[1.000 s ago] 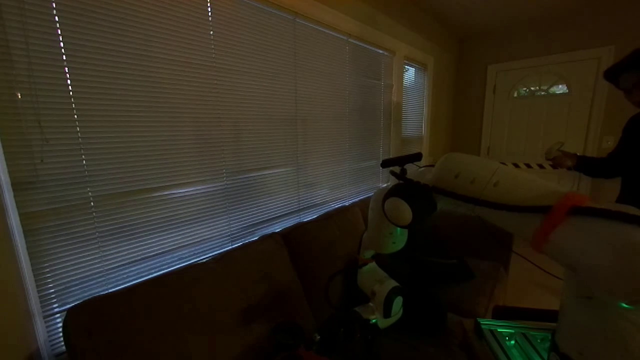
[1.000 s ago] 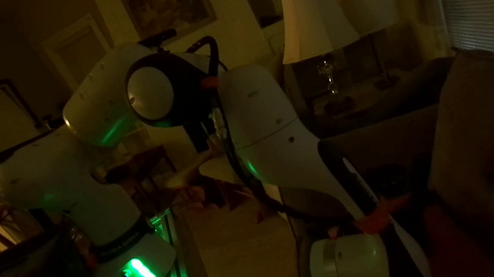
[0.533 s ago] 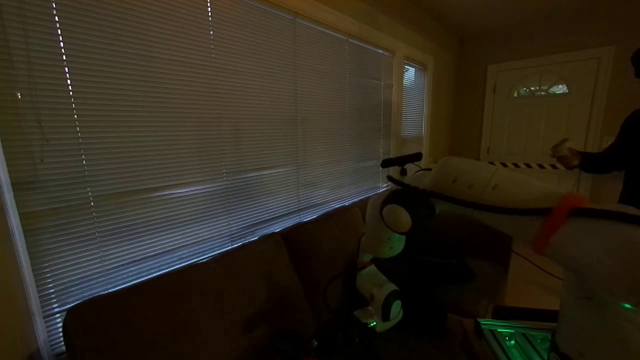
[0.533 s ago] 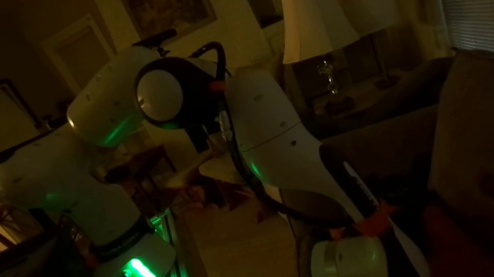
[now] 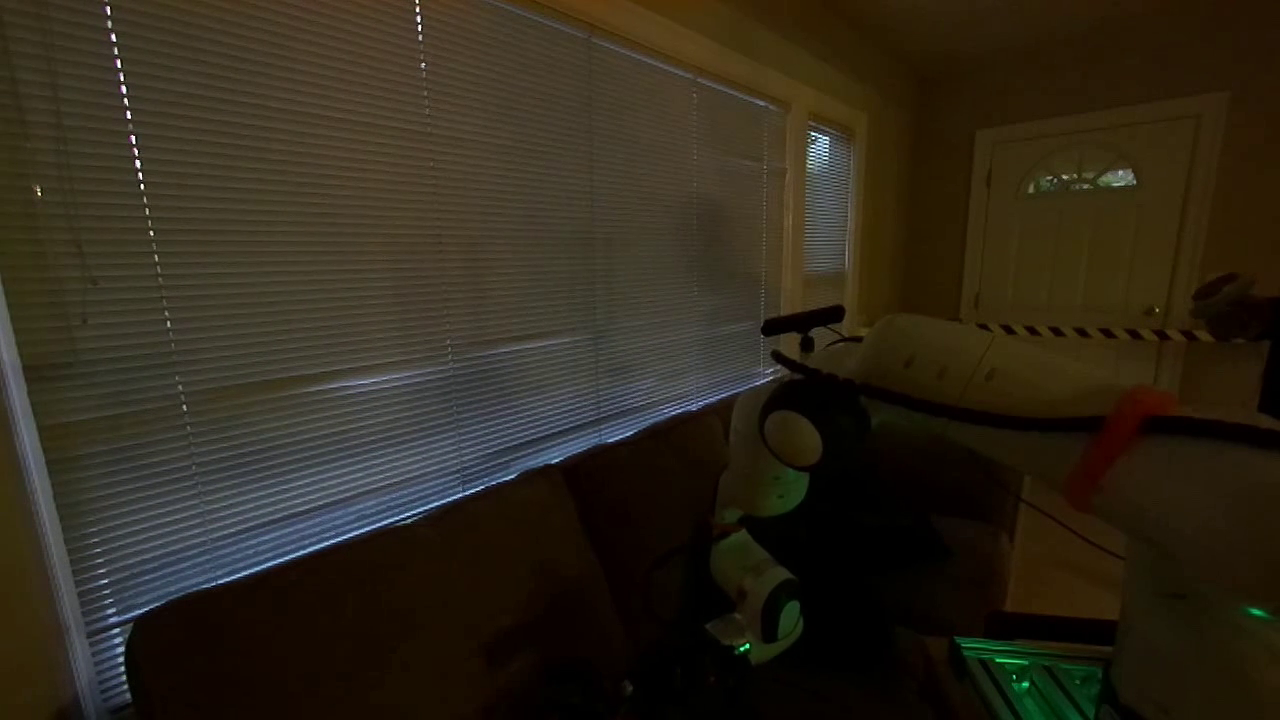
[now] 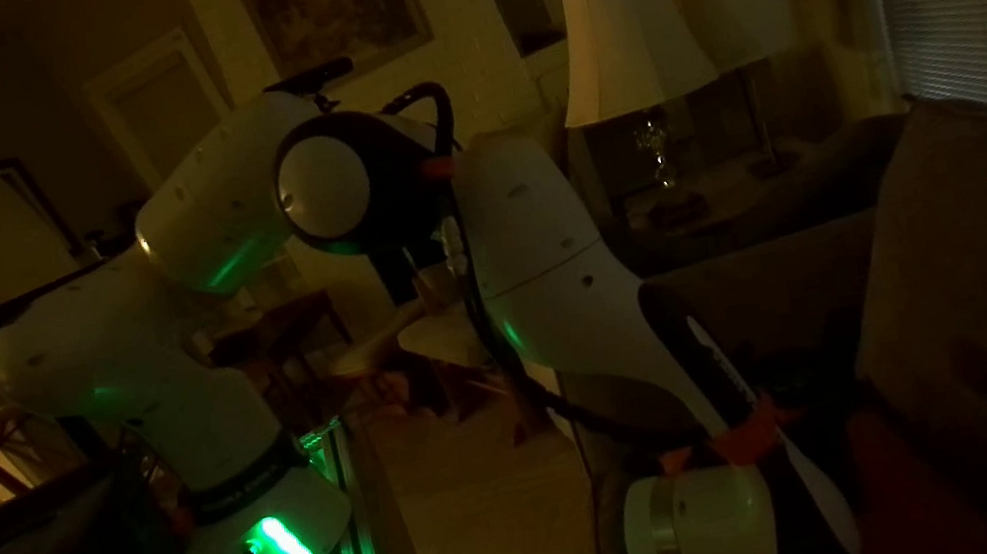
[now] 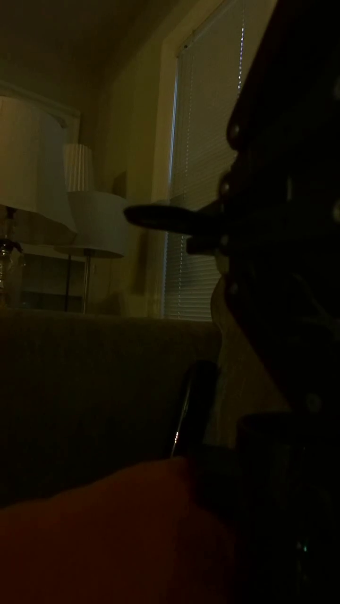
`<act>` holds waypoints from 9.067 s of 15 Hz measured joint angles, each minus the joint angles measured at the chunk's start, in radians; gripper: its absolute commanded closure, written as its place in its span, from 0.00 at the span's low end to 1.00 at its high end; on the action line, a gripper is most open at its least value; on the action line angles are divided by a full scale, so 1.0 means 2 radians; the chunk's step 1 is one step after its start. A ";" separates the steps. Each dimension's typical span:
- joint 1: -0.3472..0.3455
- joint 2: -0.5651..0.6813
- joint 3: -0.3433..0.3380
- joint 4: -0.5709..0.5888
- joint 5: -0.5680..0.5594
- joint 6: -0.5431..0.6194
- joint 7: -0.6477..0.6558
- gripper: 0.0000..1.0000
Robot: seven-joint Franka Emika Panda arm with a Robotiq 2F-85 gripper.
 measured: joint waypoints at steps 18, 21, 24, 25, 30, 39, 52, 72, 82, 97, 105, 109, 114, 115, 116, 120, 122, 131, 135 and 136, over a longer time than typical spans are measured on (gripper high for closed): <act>0.017 0.009 -0.027 -0.067 0.100 -0.009 -0.043 0.99; 0.031 0.003 -0.033 -0.067 0.104 0.005 -0.046 0.99; 0.057 -0.012 -0.035 -0.067 0.110 0.046 -0.046 0.99; 0.067 -0.019 -0.036 -0.067 0.113 0.065 -0.046 0.99; 0.109 -0.050 -0.036 -0.067 0.122 0.150 -0.045 0.99; 0.112 -0.064 -0.036 -0.083 0.122 0.176 -0.046 0.99; 0.085 -0.063 -0.044 -0.113 0.122 0.142 -0.063 0.94; 0.110 -0.072 -0.052 -0.118 0.120 0.172 -0.063 0.99; 0.147 -0.086 -0.052 -0.119 0.120 0.217 -0.099 0.99; 0.118 -0.107 -0.060 -0.158 0.119 0.184 -0.114 0.99; 0.106 -0.118 -0.081 -0.170 0.119 0.177 -0.126 0.99; 0.109 -0.125 -0.083 -0.171 0.119 0.180 -0.138 0.99; 0.123 -0.134 -0.083 -0.170 0.119 0.206 -0.151 0.99; 0.127 -0.135 -0.082 -0.170 0.119 0.215 -0.153 0.99; 0.130 -0.136 -0.082 -0.169 0.120 0.223 -0.155 0.99; 0.143 -0.144 -0.082 -0.168 0.120 0.252 -0.168 0.99; 0.148 -0.147 -0.080 -0.168 0.120 0.260 -0.172 0.99; 0.159 -0.155 -0.073 -0.165 0.120 0.298 -0.193 0.99; 0.160 -0.156 -0.073 -0.165 0.121 0.313 -0.207 0.99; 0.161 -0.156 -0.073 -0.165 0.121 0.315 -0.210 0.99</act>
